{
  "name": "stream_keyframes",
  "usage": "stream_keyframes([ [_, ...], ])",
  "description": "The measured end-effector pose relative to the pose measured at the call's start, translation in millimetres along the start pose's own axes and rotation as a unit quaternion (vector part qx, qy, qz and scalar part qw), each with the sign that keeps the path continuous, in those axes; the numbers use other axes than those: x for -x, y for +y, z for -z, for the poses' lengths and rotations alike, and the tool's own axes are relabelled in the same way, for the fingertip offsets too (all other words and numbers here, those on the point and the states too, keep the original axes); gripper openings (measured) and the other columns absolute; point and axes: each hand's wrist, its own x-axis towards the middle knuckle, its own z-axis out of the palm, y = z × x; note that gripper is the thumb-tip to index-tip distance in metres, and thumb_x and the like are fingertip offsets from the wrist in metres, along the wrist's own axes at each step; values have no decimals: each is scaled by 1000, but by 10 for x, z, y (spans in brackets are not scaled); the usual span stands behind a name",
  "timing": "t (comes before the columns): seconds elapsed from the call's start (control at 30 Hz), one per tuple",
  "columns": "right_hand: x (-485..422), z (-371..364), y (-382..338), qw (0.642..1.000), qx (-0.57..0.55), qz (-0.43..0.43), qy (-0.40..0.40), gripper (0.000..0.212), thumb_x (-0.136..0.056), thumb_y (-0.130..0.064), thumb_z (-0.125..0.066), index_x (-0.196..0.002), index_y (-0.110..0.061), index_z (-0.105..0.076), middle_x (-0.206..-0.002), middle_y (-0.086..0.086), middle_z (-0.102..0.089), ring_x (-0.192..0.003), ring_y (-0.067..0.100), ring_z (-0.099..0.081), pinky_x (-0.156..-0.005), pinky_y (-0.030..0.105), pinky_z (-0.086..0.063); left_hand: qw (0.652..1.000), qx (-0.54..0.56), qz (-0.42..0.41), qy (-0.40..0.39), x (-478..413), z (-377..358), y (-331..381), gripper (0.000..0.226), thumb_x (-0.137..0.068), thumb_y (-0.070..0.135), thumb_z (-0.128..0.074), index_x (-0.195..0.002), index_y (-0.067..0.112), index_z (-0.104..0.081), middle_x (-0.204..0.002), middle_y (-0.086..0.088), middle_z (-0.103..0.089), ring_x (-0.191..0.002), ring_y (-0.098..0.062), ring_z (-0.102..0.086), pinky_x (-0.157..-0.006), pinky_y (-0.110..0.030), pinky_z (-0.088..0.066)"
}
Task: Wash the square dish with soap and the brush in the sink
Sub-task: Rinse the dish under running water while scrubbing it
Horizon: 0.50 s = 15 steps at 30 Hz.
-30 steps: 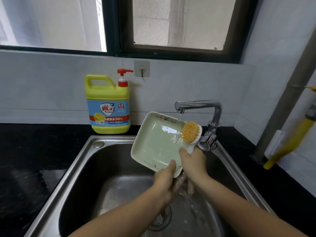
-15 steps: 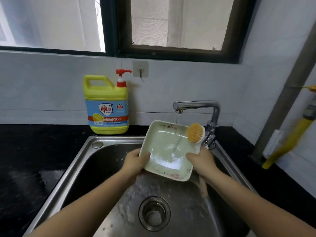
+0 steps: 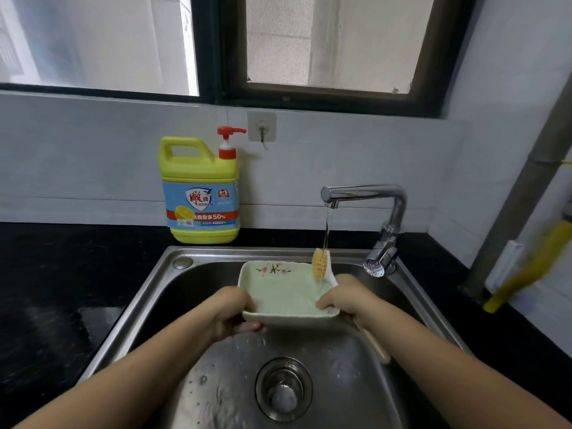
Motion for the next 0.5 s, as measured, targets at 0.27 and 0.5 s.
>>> stream_keyframes([
  [0.27, -23, -170, -62, 987, 146, 59, -22, 61, -72, -13, -70, -128, -14, -47, -115, 8, -60, -95, 22, -62, -76, 33, -56, 998, -6, -25, 59, -21, 118, 5, 34, -85, -13, -37, -117, -4, -46, -89, -27, -60, -55, -30, -66, -31, -19, -44],
  [0.5, 341, 177, -226, 877, 448, 174, -10, 46, -93, -24, -48, -134, -46, -44, -128, 2, -49, -111, 23, -52, -90, 34, -44, 997, 3, -72, 29, -48, 4, -76, 39, -85, -7, -37, -121, 2, -47, -94, -23, -62, -63, -32, -67, -41, -25, -52],
])
